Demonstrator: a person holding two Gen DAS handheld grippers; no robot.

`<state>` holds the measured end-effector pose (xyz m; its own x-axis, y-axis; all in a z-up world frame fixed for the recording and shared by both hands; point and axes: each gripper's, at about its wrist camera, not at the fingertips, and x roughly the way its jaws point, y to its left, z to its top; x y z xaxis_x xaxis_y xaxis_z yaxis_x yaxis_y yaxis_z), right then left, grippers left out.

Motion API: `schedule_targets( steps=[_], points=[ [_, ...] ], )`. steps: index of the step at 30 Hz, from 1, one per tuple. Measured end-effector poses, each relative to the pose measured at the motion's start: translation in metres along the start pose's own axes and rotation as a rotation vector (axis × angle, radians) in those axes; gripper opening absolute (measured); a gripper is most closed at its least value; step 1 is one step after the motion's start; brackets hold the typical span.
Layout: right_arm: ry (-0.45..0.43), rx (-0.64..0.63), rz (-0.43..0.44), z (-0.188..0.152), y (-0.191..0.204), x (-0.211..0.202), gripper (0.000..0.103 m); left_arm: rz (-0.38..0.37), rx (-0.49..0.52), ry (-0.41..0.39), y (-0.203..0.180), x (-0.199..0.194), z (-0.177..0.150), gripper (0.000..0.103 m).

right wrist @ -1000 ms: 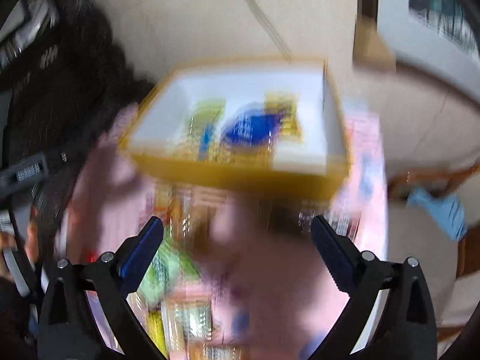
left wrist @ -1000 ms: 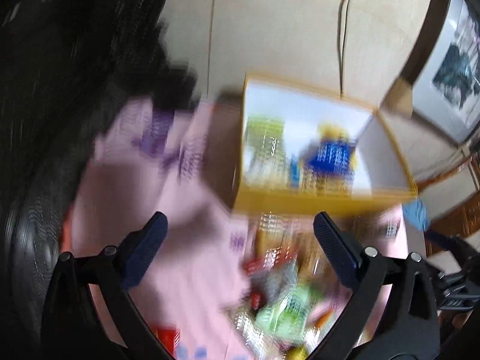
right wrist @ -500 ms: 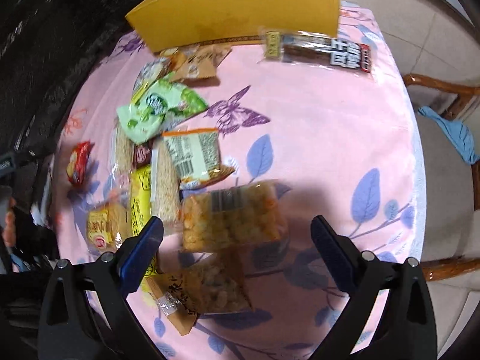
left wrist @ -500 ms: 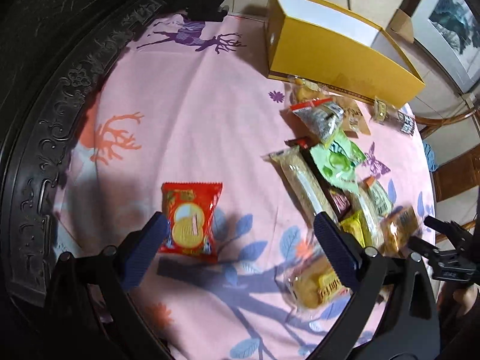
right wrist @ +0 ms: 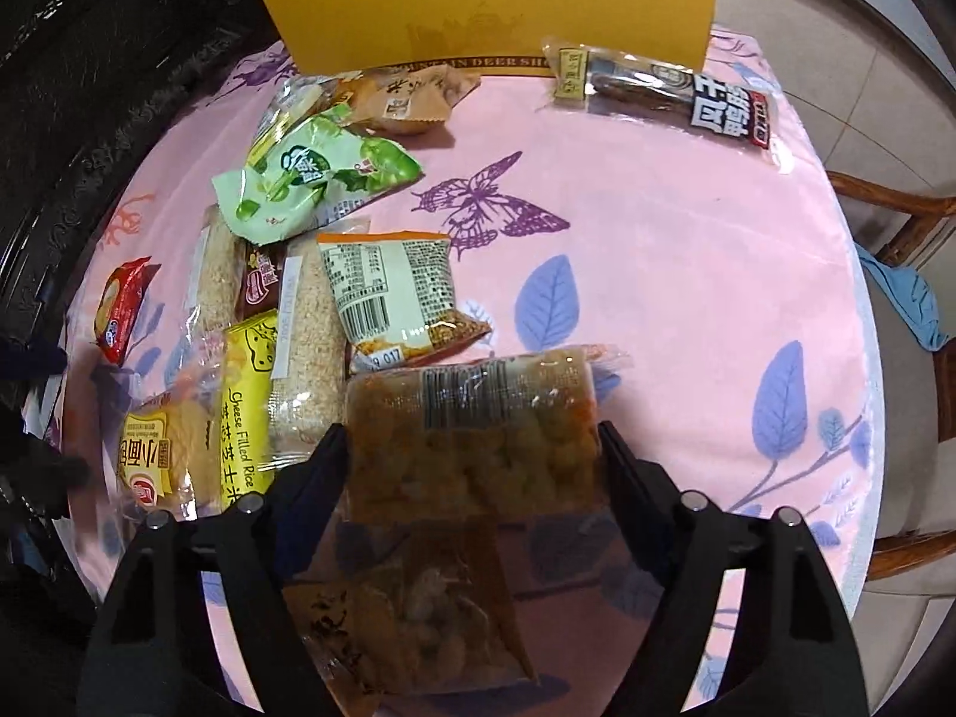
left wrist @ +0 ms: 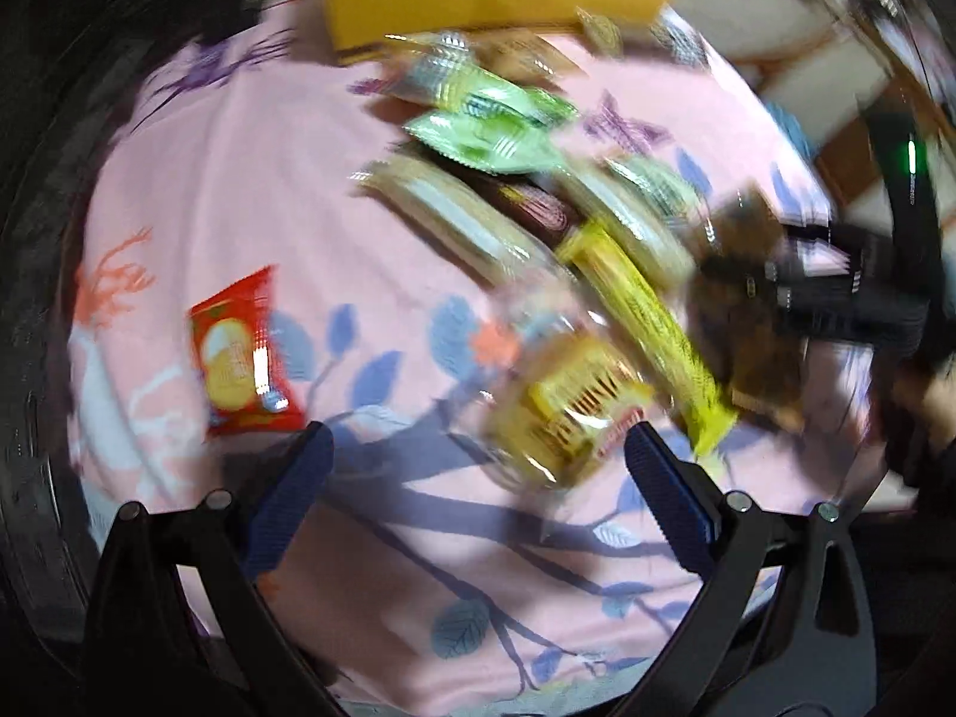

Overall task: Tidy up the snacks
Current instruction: 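Grasp the clear bag of orange puffs with the right gripper while the left grasps the yellow bread bag, then carry both bags over the yellow box and open both grippers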

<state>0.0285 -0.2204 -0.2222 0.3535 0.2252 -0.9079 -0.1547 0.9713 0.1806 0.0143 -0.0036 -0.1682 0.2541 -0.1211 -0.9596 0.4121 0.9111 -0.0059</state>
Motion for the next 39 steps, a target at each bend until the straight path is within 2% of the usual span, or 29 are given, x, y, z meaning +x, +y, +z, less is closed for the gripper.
schedule_targets(
  steps=[3, 7, 8, 10, 14, 18, 20, 25, 29, 37, 39],
  points=[
    [0.010, 0.013, 0.004, -0.003, -0.002, 0.000, 0.082, 0.014, 0.095, 0.017, -0.017, 0.020, 0.000, 0.099],
    [0.018, 0.012, 0.000, -0.005, -0.002, 0.002, 0.086, -0.009, 0.170, 0.017, -0.031, 0.043, 0.005, 0.099],
    [0.019, 0.008, -0.005, -0.004, 0.000, 0.003, 0.086, -0.021, 0.172, 0.012, -0.032, 0.046, 0.005, 0.094],
    [0.014, 0.002, -0.013, -0.004, 0.002, 0.005, 0.088, -0.042, 0.162, 0.009, -0.033, 0.053, 0.007, 0.081],
    [-0.007, -0.001, -0.028, -0.007, 0.004, 0.005, 0.088, -0.037, 0.138, -0.037, -0.033, 0.052, 0.006, 0.073],
    [-0.043, 0.006, -0.043, -0.010, 0.005, -0.001, 0.080, -0.033, 0.118, -0.059, -0.032, 0.049, 0.003, 0.068],
    [-0.056, 0.012, -0.043, -0.011, 0.005, -0.007, 0.079, -0.036, 0.122, -0.069, -0.034, 0.045, 0.003, 0.065],
    [-0.090, 0.030, -0.030, -0.011, 0.005, -0.024, 0.079, -0.054, 0.113, -0.098, -0.034, 0.026, -0.002, 0.064],
    [-0.139, 0.034, -0.023, -0.007, 0.005, -0.050, 0.079, -0.063, 0.076, -0.152, -0.028, -0.005, 0.001, 0.064],
    [-0.188, 0.004, -0.010, 0.015, 0.012, -0.071, 0.079, -0.036, -0.085, -0.198, -0.001, -0.020, 0.040, 0.064],
    [-0.190, -0.003, -0.006, 0.020, 0.014, -0.072, 0.079, -0.052, -0.114, -0.220, 0.005, -0.023, 0.053, 0.064]
  ],
)
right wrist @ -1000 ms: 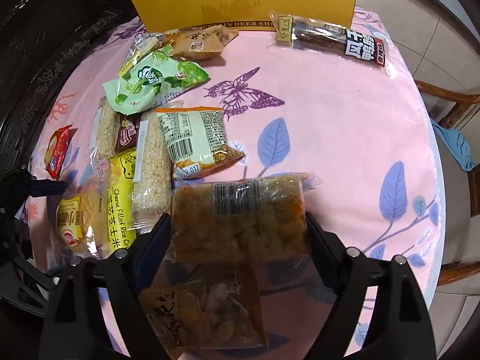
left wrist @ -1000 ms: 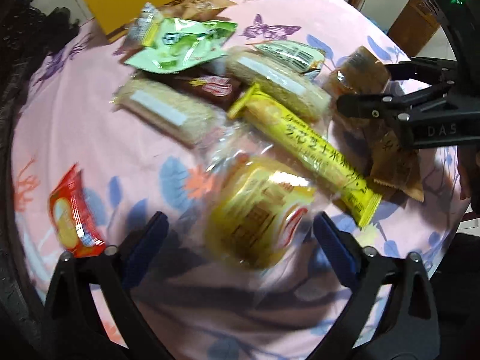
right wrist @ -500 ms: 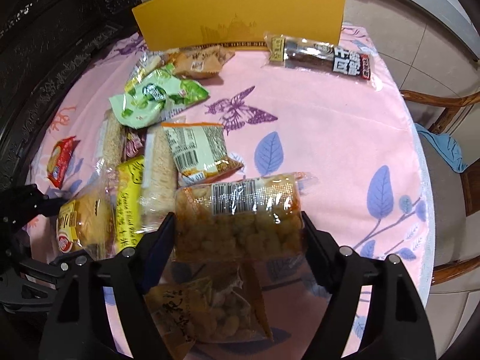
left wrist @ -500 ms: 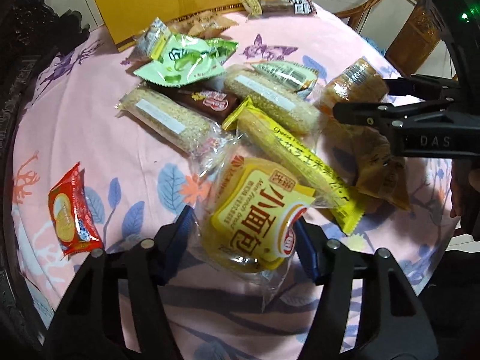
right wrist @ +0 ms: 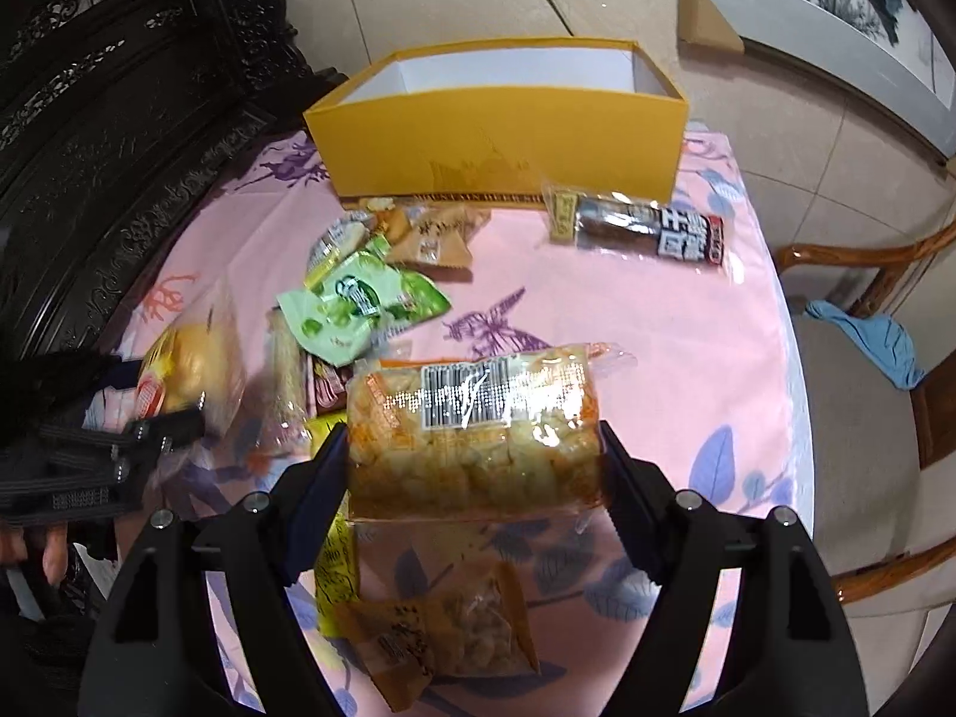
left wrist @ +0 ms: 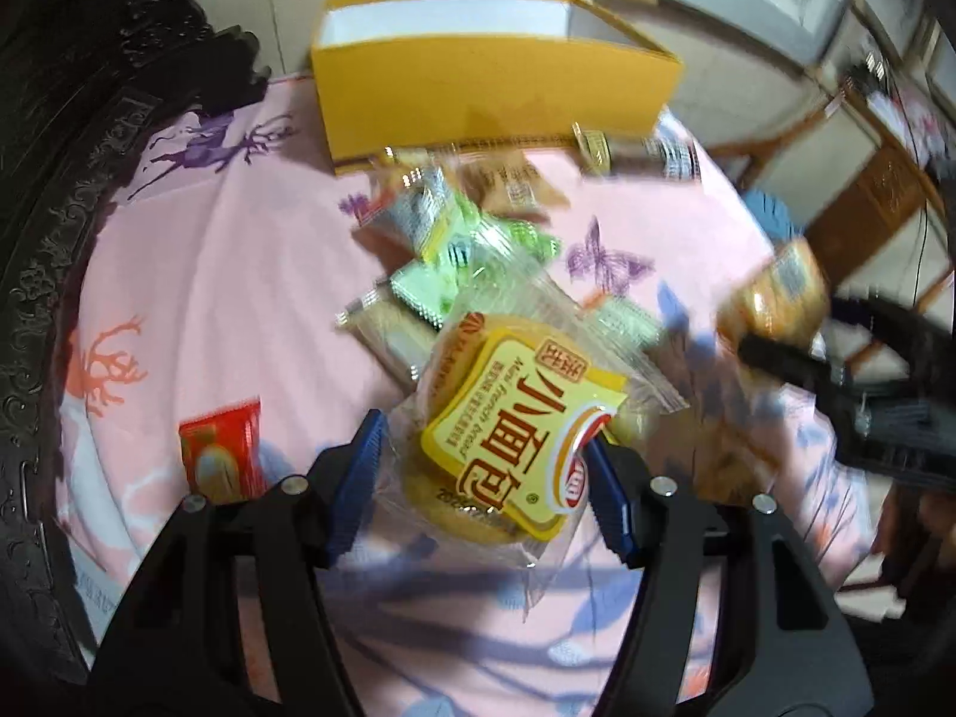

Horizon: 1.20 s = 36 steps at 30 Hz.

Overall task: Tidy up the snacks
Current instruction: 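Carry both bags over the yellow box and open both grippers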

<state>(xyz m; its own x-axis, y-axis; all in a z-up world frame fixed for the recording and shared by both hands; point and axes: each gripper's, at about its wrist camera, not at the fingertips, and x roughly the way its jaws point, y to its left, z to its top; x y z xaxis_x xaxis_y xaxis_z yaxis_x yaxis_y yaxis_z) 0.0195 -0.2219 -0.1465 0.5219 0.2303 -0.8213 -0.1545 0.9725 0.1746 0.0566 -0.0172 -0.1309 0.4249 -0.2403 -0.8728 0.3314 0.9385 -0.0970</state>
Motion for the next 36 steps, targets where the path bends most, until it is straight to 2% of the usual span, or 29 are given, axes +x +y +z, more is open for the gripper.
schedule_targets(
  steps=[4, 9, 16, 19, 24, 33, 34, 35, 36],
  points=[
    [-0.010, -0.015, 0.010, 0.017, 0.001, 0.001, 0.079, -0.002, -0.018, -0.054, 0.003, -0.005, 0.035, 0.064],
    [-0.041, -0.022, 0.011, 0.047, -0.002, 0.002, 0.079, 0.017, -0.038, -0.107, 0.003, -0.006, 0.098, 0.064],
    [-0.134, 0.001, -0.011, 0.131, -0.019, 0.009, 0.079, 0.050, -0.126, -0.127, 0.020, 0.019, 0.192, 0.064],
    [-0.171, 0.042, -0.004, 0.169, -0.031, 0.014, 0.079, 0.065, -0.122, -0.125, 0.025, 0.032, 0.219, 0.064],
    [-0.194, 0.050, -0.006, 0.212, -0.040, 0.029, 0.079, 0.063, -0.120, -0.126, 0.033, 0.044, 0.243, 0.064],
    [-0.190, 0.059, -0.014, 0.239, -0.050, 0.056, 0.080, 0.071, -0.116, -0.136, 0.036, 0.064, 0.274, 0.066],
    [-0.194, 0.064, -0.023, 0.244, -0.051, 0.058, 0.084, 0.082, -0.120, -0.138, 0.036, 0.066, 0.278, 0.074],
    [-0.196, 0.068, -0.033, 0.248, -0.052, 0.059, 0.087, 0.093, -0.131, -0.137, 0.039, 0.068, 0.283, 0.092],
    [-0.193, 0.073, -0.047, 0.252, -0.053, 0.062, 0.093, 0.107, -0.146, -0.137, 0.041, 0.068, 0.286, 0.098]
  ],
)
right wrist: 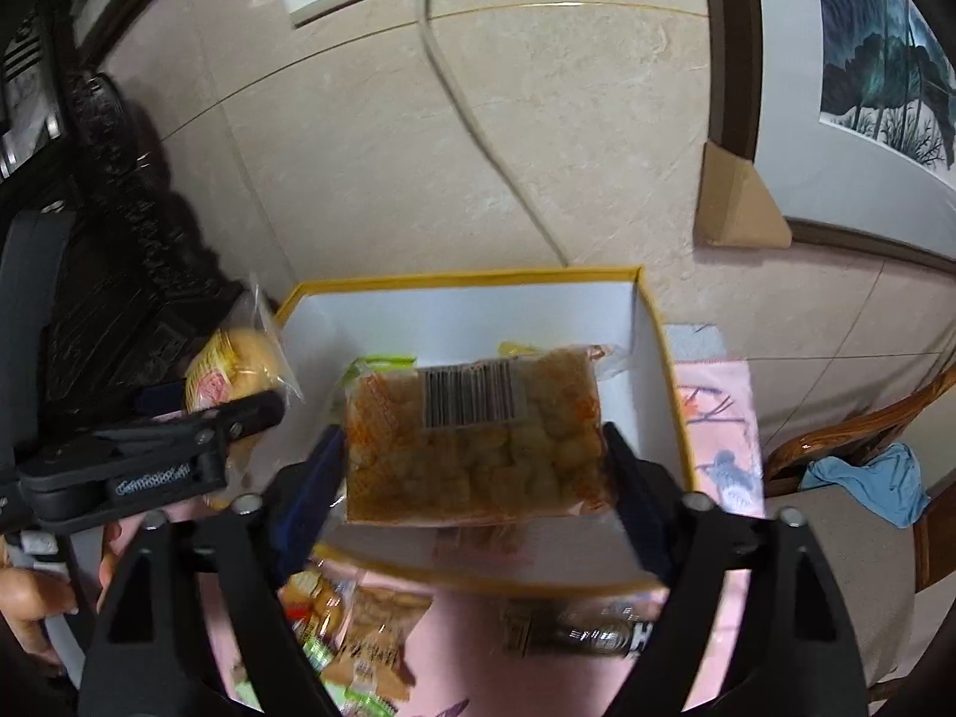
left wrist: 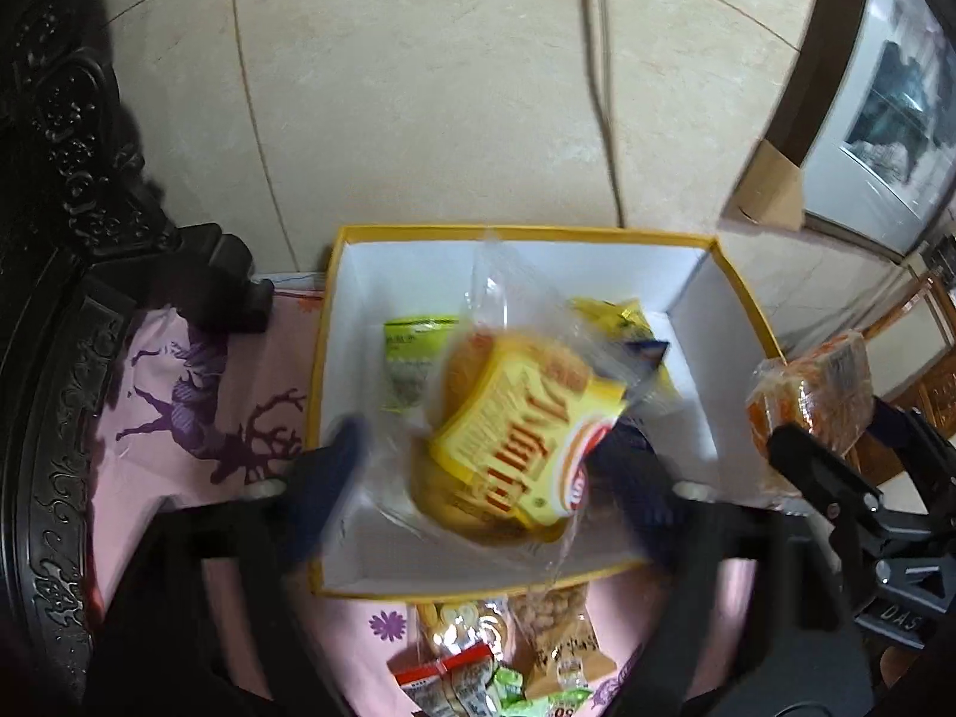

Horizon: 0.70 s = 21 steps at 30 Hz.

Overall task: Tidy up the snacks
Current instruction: 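Carry both bags over the yellow box and open both grippers, then grasp the dark duck-neck stick pack with the right gripper while the left grasps the red-white bag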

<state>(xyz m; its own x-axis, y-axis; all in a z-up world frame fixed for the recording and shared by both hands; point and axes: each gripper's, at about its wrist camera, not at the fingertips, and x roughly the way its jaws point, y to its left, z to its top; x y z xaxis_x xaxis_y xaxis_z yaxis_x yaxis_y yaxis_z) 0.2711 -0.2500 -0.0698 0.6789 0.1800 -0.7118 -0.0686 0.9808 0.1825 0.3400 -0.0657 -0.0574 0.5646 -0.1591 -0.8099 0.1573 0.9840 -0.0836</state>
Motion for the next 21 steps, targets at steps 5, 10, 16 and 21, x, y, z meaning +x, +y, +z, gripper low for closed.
schedule_targets(
  steps=[5, 10, 16, 21],
  points=[
    [0.015, -0.035, -0.048, 0.013, -0.003, 0.001, 0.094, 0.014, -0.037, 0.010, 0.017, -0.002, 0.001, 0.101],
    [0.005, -0.067, -0.035, 0.003, -0.021, -0.027, 0.100, -0.014, -0.094, 0.000, 0.036, -0.022, -0.020, 0.101],
    [0.081, -0.108, 0.083, -0.058, -0.063, -0.035, 0.101, -0.021, -0.141, 0.026, 0.050, -0.040, -0.080, 0.101],
    [0.178, -0.210, 0.159, -0.100, -0.074, -0.007, 0.100, -0.009, -0.096, 0.140, 0.052, -0.035, -0.137, 0.101]
  ],
)
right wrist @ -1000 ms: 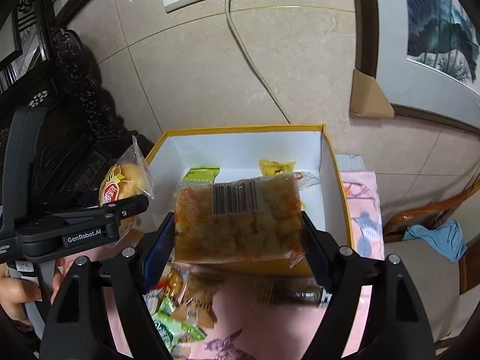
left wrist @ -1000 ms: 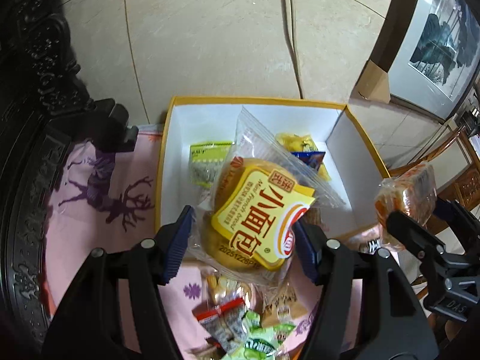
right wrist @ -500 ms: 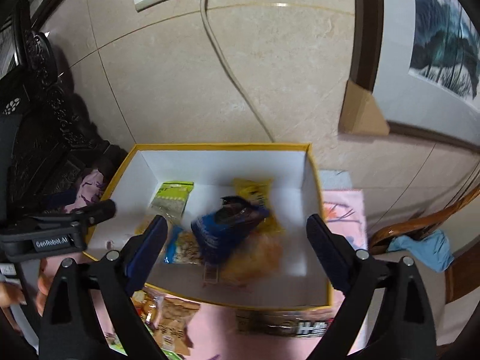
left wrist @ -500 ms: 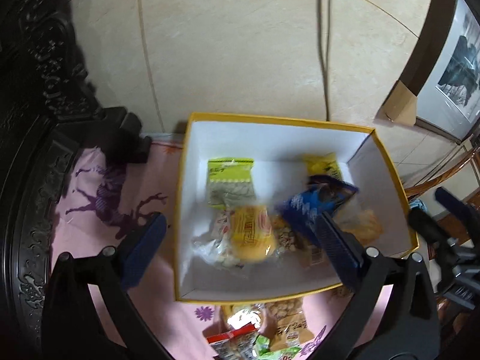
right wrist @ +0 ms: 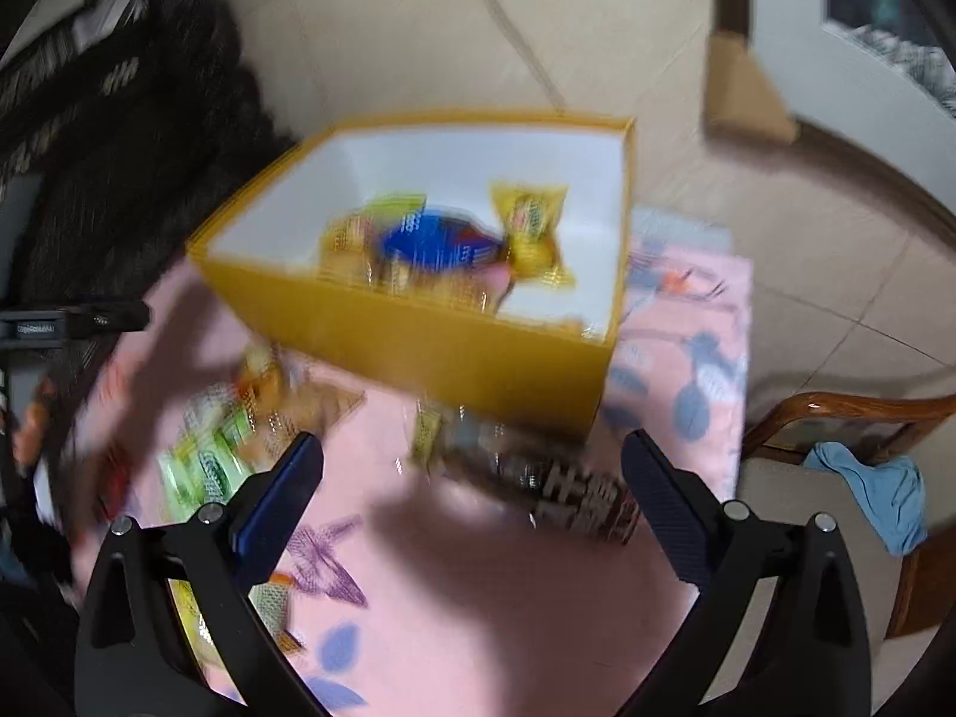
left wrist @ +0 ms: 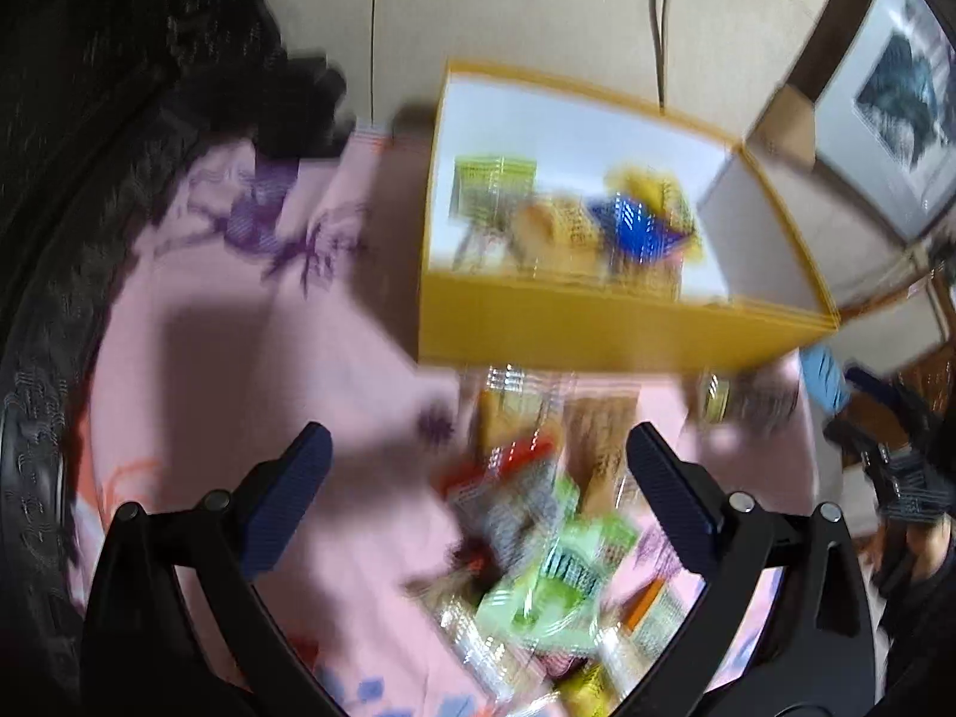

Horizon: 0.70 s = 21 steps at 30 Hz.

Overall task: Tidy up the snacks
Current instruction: 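Grasp the dark duck-neck stick pack with the right gripper while the left grasps the red-white bag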

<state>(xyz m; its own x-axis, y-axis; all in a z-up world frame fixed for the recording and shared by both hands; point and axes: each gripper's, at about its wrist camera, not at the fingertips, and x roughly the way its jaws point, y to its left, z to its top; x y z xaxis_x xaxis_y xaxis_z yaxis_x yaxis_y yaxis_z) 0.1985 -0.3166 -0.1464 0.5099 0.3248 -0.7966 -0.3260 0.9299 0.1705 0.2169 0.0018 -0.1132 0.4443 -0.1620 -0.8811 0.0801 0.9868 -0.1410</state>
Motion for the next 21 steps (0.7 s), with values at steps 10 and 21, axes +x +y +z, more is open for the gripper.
schedule_targets(
  steps=[10, 21],
  points=[
    [0.158, -0.059, 0.084, -0.004, -0.014, 0.083, 0.102, 0.105, 0.025, 0.077, 0.027, -0.012, -0.039, 0.101],
    [0.209, 0.059, 0.092, -0.078, 0.060, 0.067, 0.102, 0.045, 0.040, 0.152, 0.013, 0.016, -0.056, 0.101]
  ],
)
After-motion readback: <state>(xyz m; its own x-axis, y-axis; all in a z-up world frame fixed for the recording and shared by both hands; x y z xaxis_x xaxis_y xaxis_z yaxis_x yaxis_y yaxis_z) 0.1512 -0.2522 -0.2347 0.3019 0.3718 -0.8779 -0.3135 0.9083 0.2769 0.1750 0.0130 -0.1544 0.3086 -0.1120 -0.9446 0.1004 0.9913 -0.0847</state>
